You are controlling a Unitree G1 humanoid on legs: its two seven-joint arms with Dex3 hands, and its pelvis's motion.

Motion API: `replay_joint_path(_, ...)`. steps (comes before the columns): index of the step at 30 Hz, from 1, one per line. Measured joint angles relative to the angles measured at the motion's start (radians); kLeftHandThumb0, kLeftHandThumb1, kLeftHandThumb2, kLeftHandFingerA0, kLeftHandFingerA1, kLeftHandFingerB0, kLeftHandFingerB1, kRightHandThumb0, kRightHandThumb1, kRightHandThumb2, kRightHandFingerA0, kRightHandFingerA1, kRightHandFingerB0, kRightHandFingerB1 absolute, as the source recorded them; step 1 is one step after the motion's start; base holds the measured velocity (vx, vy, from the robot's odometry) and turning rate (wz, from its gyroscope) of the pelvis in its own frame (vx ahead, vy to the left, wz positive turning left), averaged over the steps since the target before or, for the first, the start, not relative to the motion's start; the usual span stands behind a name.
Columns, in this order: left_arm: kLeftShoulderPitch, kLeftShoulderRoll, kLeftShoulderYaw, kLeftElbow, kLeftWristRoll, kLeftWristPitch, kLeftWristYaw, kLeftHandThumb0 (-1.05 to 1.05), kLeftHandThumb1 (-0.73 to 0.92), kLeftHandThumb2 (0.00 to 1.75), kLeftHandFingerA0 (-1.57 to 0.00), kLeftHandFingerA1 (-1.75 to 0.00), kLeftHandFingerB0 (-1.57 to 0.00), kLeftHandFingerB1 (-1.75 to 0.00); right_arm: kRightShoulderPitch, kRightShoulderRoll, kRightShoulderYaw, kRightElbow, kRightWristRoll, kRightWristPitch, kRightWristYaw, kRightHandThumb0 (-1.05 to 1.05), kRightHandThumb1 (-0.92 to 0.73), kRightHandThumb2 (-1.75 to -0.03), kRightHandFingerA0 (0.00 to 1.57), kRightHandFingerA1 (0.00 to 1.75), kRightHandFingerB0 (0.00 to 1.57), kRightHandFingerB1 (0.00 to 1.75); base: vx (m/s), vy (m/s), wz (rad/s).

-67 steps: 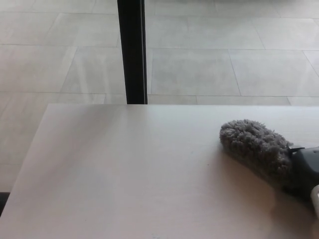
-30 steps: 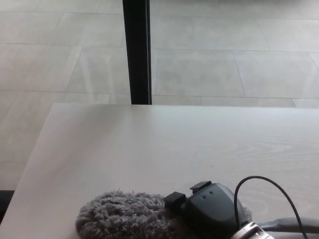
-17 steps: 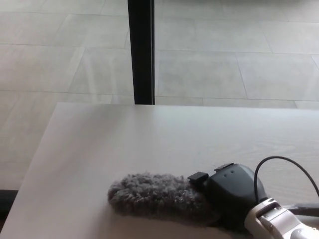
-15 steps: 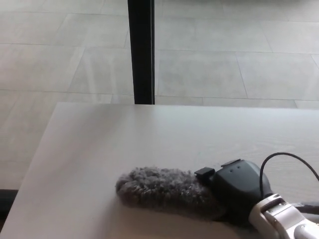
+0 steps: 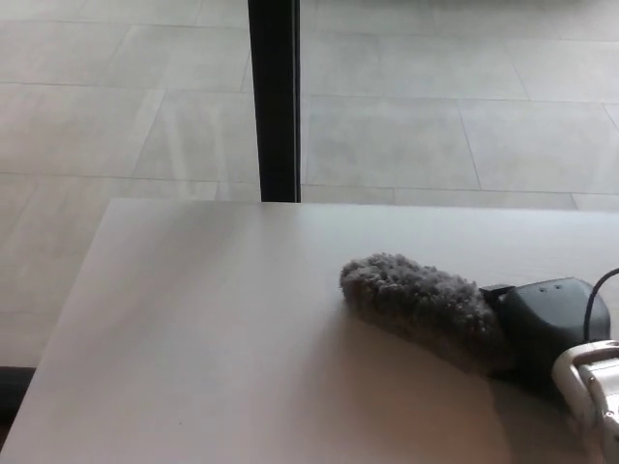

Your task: The robot uses its right hand to pick up the duster kept in the middle of the desk and use it to wipe the desk by swiping its surface twice

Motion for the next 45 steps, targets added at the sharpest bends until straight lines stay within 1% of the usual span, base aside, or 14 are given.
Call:
replay_joint_path(2,0.003,-0.001,0.001,-0.001,-0.002,0.000,0.000,-0.97,0.83,1.24,-0.55,-1.09,-0.34,-0.96,-0.002,-0.007,-0.012,0.029,0.000,0.014,-0.006,-0.27,-0.77,-0.62,0.78,1.71,0.63,1.09,0.00,0.000,0.00)
replay_joint_path(4,0.008,-0.001,0.002,-0.002,-0.006,0.000,0.000,-0.96,0.84,1.24,-0.55,-1.09,-0.34,-0.95,-0.003,-0.014,-0.022,0.057,0.000,0.027,-0.013,-0.37,-0.56,-0.96,1.05,1.31,0.72,1.00,0.00,0.000,0.00)
replay_joint_path(8,0.016,-0.003,0.008,-0.004,-0.014,0.000,0.000,-0.91,0.81,1.23,-0.54,-1.07,-0.35,-0.94,-0.008,-0.025,-0.030,0.104,0.000,0.046,-0.025,-0.26,-0.73,-0.62,0.81,1.72,0.66,1.03,0.00,0.000,0.00)
replay_joint_path(9,0.018,-0.003,0.009,-0.004,-0.016,0.000,-0.001,-0.93,0.92,0.79,-0.31,-1.22,-0.23,-1.13,-0.008,-0.028,-0.033,0.109,0.000,0.049,-0.027,-0.37,-0.56,-0.95,1.07,1.32,0.73,0.97,0.00,0.000,0.00)
replay_joint_path(11,0.020,-0.003,0.009,-0.003,-0.019,0.000,-0.003,-0.95,0.84,1.24,-0.54,-1.08,-0.34,-0.94,-0.004,-0.032,-0.039,0.113,0.001,0.057,-0.032,-0.31,-0.74,-0.60,0.75,1.74,0.61,0.99,0.00,0.000,0.00)
replay_joint_path(16,0.020,-0.002,0.009,0.001,-0.024,0.000,-0.009,-0.89,0.92,0.87,-0.25,-1.40,-0.08,-1.33,-0.003,-0.032,-0.037,0.118,0.000,0.082,-0.031,-0.33,-0.76,-0.63,0.70,1.64,0.62,0.87,0.00,0.000,0.00)
replay_joint_path(20,0.018,-0.002,0.006,0.002,-0.024,0.000,-0.008,-1.00,0.82,0.97,-0.38,-1.13,-0.29,-1.04,-0.006,-0.029,-0.035,0.103,0.001,0.082,-0.028,-0.31,-0.76,-0.63,0.69,1.62,0.62,0.80,0.00,0.000,0.00)
replay_joint_path(22,0.018,-0.002,0.002,0.002,-0.023,0.000,-0.007,-0.91,0.92,0.86,-0.24,-1.42,-0.12,-1.33,-0.002,-0.026,-0.034,0.079,0.002,0.082,-0.021,-0.38,-0.73,-0.64,0.70,1.38,0.55,0.60,0.00,0.000,0.00)
replay_joint_path(24,0.017,-0.002,-0.001,0.002,-0.023,0.000,-0.007,-0.87,0.78,1.23,-0.51,-1.04,-0.35,-0.93,0.003,-0.023,-0.034,0.054,0.004,0.082,-0.008,-0.40,-0.73,-0.61,0.72,1.20,0.44,0.46,0.00,0.000,0.00)
replay_joint_path(26,0.016,-0.002,-0.002,0.002,-0.023,0.000,-0.007,-0.91,0.92,0.86,-0.23,-1.43,-0.11,-1.34,0.009,-0.019,-0.037,0.035,0.009,0.082,0.008,-0.60,-0.60,-0.87,0.68,0.94,0.12,0.43,0.00,0.000,0.00)
replay_joint_path(27,0.015,-0.002,-0.003,0.002,-0.023,0.000,-0.007,-0.88,0.80,1.25,-0.49,-1.02,-0.30,-0.90,0.013,-0.014,-0.038,0.025,0.013,0.082,0.022,-0.76,-0.63,-0.96,0.10,0.56,0.00,0.12,0.00,0.000,0.00)
replay_joint_path(29,0.015,-0.002,-0.003,0.002,-0.023,0.000,-0.008,-0.93,0.92,0.85,-0.26,-1.43,-0.12,-1.31,0.013,-0.013,-0.043,0.002,0.018,0.083,0.045,-0.99,-0.69,-1.01,0.00,0.07,0.00,0.00,0.00,0.000,0.00)
replay_joint_path(44,0.016,-0.002,-0.004,0.001,-0.023,0.000,-0.008,-0.88,0.80,1.27,-0.46,-1.02,-0.32,-0.91,0.017,0.004,-0.052,-0.143,0.074,0.090,0.258,-1.05,-0.88,-0.68,0.00,0.00,0.00,0.00,0.00,0.000,0.00)
replay_joint_path(45,0.016,-0.002,-0.004,0.002,-0.023,0.000,-0.008,-0.95,0.92,0.86,-0.30,-1.18,-0.22,-1.10,0.017,0.004,-0.056,-0.156,0.079,0.091,0.275,-1.05,-0.88,-0.66,0.00,0.00,0.00,0.00,0.00,0.000,0.00)
